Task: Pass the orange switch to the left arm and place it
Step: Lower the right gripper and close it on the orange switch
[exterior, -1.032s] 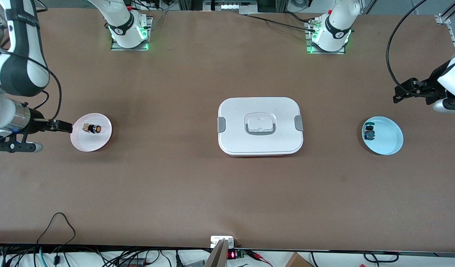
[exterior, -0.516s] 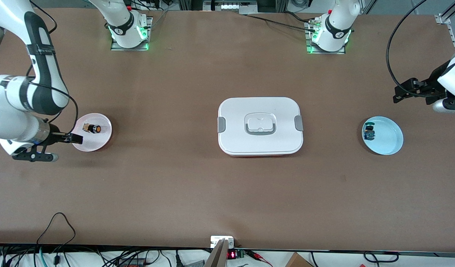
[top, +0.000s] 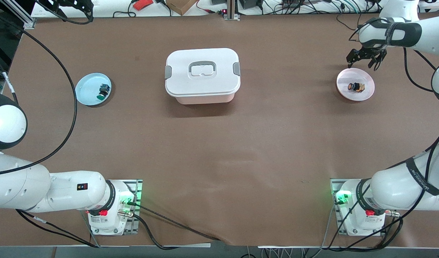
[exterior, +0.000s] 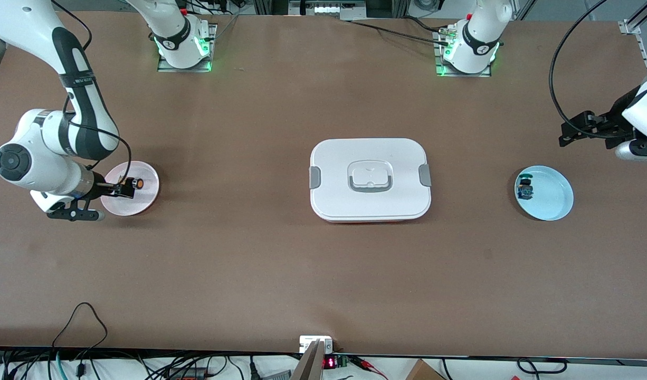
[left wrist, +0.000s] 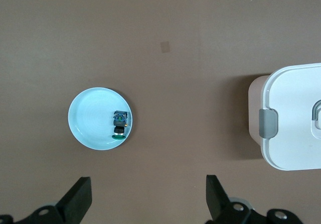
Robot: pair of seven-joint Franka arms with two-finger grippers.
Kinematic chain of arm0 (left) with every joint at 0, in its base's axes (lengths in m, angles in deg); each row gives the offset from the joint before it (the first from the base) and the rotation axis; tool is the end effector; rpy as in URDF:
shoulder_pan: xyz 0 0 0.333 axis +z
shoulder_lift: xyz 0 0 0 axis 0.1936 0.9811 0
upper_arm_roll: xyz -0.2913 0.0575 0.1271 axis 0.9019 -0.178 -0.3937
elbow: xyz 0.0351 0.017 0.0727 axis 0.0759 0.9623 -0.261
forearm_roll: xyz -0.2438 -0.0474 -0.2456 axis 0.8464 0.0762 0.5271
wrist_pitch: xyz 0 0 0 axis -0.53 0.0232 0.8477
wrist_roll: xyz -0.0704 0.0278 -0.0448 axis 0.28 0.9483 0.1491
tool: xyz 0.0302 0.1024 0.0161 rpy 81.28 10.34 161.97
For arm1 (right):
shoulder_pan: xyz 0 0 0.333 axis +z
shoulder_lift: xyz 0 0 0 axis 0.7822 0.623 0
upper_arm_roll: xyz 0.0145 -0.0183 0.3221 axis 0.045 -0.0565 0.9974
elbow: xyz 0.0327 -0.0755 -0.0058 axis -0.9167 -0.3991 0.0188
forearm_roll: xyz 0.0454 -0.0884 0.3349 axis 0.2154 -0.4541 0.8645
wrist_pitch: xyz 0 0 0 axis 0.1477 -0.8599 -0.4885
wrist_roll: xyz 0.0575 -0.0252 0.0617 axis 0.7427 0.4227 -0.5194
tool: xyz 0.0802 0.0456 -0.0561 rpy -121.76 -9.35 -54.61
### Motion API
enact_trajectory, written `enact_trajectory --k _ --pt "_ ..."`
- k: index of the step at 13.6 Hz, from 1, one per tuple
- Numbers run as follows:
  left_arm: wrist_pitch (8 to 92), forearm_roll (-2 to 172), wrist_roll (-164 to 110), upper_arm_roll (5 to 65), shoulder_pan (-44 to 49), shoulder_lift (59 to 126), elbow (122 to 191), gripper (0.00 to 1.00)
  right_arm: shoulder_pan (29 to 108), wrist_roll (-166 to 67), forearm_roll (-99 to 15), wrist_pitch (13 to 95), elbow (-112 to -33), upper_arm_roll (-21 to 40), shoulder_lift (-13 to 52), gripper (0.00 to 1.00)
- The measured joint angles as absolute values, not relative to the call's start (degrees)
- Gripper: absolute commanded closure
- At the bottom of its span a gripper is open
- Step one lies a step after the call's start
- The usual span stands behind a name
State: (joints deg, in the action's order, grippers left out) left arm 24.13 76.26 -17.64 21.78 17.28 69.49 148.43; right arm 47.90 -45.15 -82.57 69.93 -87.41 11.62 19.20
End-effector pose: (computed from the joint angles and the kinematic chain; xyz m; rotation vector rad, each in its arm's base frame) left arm 0.5245 0.0087 0.5990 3.1328 -0.0561 -0.0714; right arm 0.5685 -0.0697 0.2895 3.0690 -0.0803 -0.1608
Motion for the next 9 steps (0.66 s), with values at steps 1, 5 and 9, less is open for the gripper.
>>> enact_trajectory --k 1,5,9 --pt "24.13 76.26 -17.64 21.78 17.28 69.49 148.43 0.0 47.41 -45.15 -82.57 71.75 -88.94 11.53 19.28 0.0" --pt "24.12 76.26 -17.64 21.78 17.28 69.49 148.43 0.0 46.39 -44.64 -82.57 75.02 -92.48 11.51 20.04 0.0" --pt "24.12 76.26 -17.64 21.78 17.28 69.49 148.39 0.0 46.39 -42.85 -82.57 76.89 -94.28 11.52 21.12 0.0"
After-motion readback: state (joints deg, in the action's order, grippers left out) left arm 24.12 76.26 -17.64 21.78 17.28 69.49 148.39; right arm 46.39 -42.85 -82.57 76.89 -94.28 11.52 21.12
